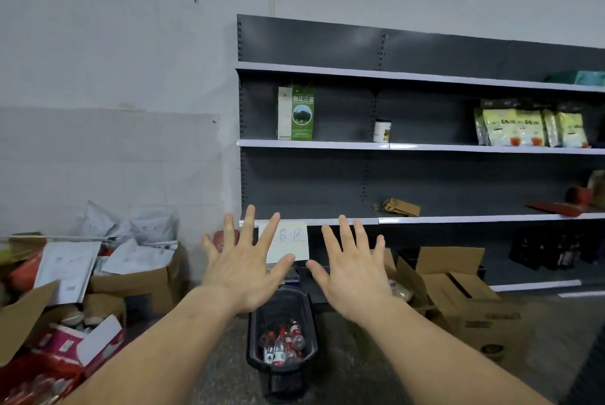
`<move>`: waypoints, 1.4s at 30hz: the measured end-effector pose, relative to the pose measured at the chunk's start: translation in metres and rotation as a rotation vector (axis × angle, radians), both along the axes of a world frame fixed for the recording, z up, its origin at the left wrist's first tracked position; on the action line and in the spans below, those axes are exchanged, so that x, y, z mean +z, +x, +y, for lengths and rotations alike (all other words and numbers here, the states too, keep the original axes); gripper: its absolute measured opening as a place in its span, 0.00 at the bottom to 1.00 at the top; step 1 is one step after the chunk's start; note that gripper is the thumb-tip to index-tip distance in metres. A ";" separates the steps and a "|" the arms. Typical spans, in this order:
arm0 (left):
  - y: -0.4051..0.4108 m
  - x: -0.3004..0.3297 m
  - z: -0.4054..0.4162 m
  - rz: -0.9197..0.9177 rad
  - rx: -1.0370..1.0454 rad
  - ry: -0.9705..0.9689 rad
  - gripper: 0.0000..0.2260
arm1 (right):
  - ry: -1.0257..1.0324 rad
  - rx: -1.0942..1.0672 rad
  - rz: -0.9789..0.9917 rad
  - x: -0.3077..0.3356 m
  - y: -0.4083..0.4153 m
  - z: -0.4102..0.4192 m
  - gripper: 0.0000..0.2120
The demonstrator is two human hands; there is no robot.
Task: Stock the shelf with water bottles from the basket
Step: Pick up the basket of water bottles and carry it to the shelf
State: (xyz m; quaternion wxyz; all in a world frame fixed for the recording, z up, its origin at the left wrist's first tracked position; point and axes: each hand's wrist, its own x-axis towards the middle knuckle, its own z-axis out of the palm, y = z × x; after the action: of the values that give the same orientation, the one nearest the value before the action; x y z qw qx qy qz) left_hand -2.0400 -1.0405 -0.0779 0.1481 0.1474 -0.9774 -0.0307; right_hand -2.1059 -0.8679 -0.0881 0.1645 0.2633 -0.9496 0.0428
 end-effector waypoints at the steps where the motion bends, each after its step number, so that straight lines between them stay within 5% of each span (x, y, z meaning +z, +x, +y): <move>1: -0.018 -0.001 -0.012 -0.015 -0.003 0.007 0.33 | -0.001 -0.001 0.000 -0.001 -0.017 -0.012 0.38; 10: -0.149 -0.026 -0.092 -0.088 0.003 0.042 0.33 | 0.018 0.010 -0.073 -0.018 -0.153 -0.099 0.35; 24: -0.392 -0.137 -0.172 -0.279 0.085 0.216 0.33 | 0.083 0.078 -0.230 -0.138 -0.402 -0.189 0.36; 42: -0.514 -0.429 -0.248 -0.638 0.196 0.476 0.35 | 0.344 -0.005 -0.668 -0.415 -0.547 -0.243 0.35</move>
State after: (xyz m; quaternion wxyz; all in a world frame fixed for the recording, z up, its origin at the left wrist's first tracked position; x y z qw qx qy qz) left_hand -2.5544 -1.2886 -0.5070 -0.1987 0.2722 -0.9212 -0.1947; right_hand -2.6526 -1.1111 -0.5033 -0.2009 0.2563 -0.9449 -0.0340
